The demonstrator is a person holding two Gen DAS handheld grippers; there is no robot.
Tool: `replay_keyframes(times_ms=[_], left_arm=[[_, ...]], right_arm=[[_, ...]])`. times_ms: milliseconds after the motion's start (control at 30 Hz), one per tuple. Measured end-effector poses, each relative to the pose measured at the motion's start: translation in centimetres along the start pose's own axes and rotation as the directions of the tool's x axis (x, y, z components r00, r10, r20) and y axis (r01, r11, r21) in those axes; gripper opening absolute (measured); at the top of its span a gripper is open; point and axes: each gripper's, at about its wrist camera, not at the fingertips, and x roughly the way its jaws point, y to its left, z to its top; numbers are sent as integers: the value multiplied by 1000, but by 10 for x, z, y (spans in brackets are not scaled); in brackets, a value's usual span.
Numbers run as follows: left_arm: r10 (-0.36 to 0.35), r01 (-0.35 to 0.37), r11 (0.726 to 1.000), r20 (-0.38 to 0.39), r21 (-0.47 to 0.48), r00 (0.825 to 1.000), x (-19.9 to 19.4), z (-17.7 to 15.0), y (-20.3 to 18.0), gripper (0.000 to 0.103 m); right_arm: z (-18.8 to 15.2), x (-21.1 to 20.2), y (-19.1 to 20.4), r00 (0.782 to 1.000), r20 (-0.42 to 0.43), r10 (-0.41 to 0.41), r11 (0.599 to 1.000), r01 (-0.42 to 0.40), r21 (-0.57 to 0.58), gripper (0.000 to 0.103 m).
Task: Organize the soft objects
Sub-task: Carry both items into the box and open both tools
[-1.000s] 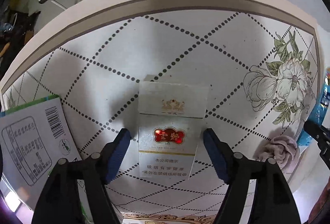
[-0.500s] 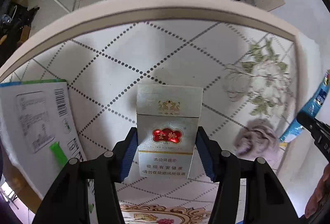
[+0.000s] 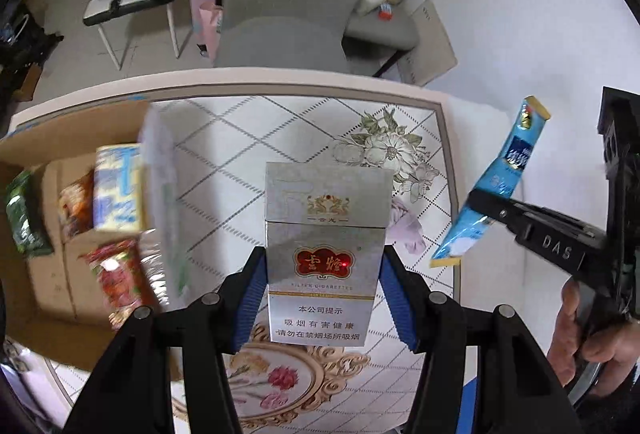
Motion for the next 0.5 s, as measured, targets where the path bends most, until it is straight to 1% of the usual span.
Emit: replay_keyframes(times_ms=[100, 167, 233, 267, 400, 467, 500], left_arm=[[17, -16, 1000, 42, -26, 999, -33, -17, 35, 53], [42, -39, 998, 68, -52, 997, -46, -27, 60, 53], [80, -72, 994, 84, -86, 993, -67, -36, 98, 53], [89, -80, 991, 86, -105, 992, -70, -38, 112, 53], [135, -120, 972, 63, -200, 989, -87, -54, 193, 53], [154, -141, 962, 37, -234, 987, -88, -60, 226, 53], [152, -141, 957, 23, -252, 988, -87, -63, 242, 53]], right_arm=[[-16, -11, 49, 998, -1, 58, 997, -58, -44, 17], [-28, -16, 90, 995, -3, 95, 992, -95, -84, 17], [-35, -14, 136, 991, -17, 133, 983, -134, -124, 17], [-40, -10, 154, 989, -23, 145, 980, -147, -136, 17], [-58, 16, 242, 977, -79, 197, 960, -209, -184, 17], [-63, 27, 274, 972, -106, 210, 954, -227, -194, 17], [-65, 34, 291, 968, -124, 216, 950, -238, -201, 17]])
